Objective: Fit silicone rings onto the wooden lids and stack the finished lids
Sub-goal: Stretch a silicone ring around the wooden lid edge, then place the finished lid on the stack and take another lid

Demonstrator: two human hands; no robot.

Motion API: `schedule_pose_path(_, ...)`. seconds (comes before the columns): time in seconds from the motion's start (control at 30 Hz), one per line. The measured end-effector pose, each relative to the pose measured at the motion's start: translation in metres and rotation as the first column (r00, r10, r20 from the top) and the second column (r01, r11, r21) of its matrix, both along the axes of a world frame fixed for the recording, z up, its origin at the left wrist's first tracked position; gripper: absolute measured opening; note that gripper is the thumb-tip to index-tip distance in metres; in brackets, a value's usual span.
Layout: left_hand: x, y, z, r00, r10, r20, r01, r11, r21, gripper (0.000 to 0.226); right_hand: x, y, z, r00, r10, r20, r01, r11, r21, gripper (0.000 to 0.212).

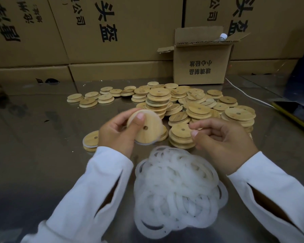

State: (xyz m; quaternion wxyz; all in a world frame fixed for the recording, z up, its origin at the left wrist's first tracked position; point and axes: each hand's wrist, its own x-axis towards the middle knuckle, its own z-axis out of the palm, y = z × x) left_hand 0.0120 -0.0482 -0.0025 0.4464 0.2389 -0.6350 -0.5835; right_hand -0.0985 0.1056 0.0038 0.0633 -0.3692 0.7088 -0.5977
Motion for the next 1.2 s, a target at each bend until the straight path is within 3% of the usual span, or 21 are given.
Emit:
schedule_pose_path(0.13, 0.02, -0.039, -0.004, 0.913, 0.402, 0.068, -0.404, 0.914, 0.029, 0.012, -0.007, 0.0, -0.005, 1.0, -0.024, 0.013, 0.023, 0.999, 0.049, 0.015)
schedule_pose_path(0.23, 0.03, -0.058, -0.013, 0.815, 0.561, 0.145, -0.573, 0.818, 0.051, 0.015, -0.009, -0.002, -0.007, 0.999, -0.043, 0.02, 0.041, 0.997, 0.071, 0.015)
schedule_pose_path(0.37, 0.036, -0.074, -0.025, 0.753, 0.594, 0.283, -0.631, 0.774, 0.055, 0.008, -0.01, -0.001, -0.008, 0.997, -0.07, 0.031, 0.066, 0.992, 0.106, 0.021)
schedule_pose_path(0.5, 0.035, -0.083, -0.025, 0.603, 0.576, 0.553, -0.634, 0.766, -0.107, 0.021, -0.009, 0.0, -0.008, 0.998, -0.062, 0.011, 0.059, 0.985, 0.163, 0.025)
schedule_pose_path(0.6, 0.03, -0.084, -0.023, 0.534, 0.557, 0.636, -0.594, 0.782, -0.187, 0.025, -0.007, -0.001, -0.012, 0.999, -0.045, 0.015, 0.041, 0.98, 0.193, 0.015)
schedule_pose_path(0.73, 0.028, -0.084, -0.02, 0.571, 0.599, 0.561, -0.607, 0.769, -0.203, 0.018, -0.009, -0.002, -0.019, 0.998, -0.05, -0.038, 0.057, 0.972, 0.227, 0.013)
schedule_pose_path(0.8, 0.023, -0.077, -0.014, 0.61, 0.68, 0.407, -0.622, 0.729, -0.286, 0.018, -0.011, -0.001, -0.023, 0.994, -0.08, -0.074, 0.094, 0.972, 0.216, 0.015)
schedule_pose_path(0.87, 0.014, -0.06, -0.003, 0.742, 0.653, 0.151, -0.581, 0.739, -0.341, 0.015, -0.013, -0.002, -0.025, 0.987, -0.117, -0.114, 0.137, 0.971, 0.195, 0.018)
schedule_pose_path(0.93, 0.005, -0.034, 0.007, 0.878, 0.479, 0.016, -0.437, 0.813, -0.384, 0.011, -0.017, -0.004, -0.026, 0.974, -0.148, -0.173, 0.179, 0.968, 0.176, 0.019)
schedule_pose_path(1.0, -0.001, -0.007, 0.009, 0.971, 0.235, 0.044, -0.194, 0.882, -0.43, 0.011, -0.025, -0.009, -0.023, 0.946, -0.161, -0.281, 0.214, 0.962, 0.168, 0.017)
schedule_pose_path(1.07, -0.005, 0.014, 0.002, 0.993, 0.021, 0.112, 0.026, 0.917, -0.399, 0.011, -0.032, -0.015, -0.019, 0.911, -0.15, -0.385, 0.23, 0.958, 0.17, 0.019)
schedule_pose_path(1.2, -0.013, 0.027, -0.016, 0.975, -0.133, 0.178, 0.178, 0.947, -0.266, 0.013, -0.041, -0.03, -0.019, 0.886, -0.043, -0.462, 0.213, 0.923, 0.321, 0.048)
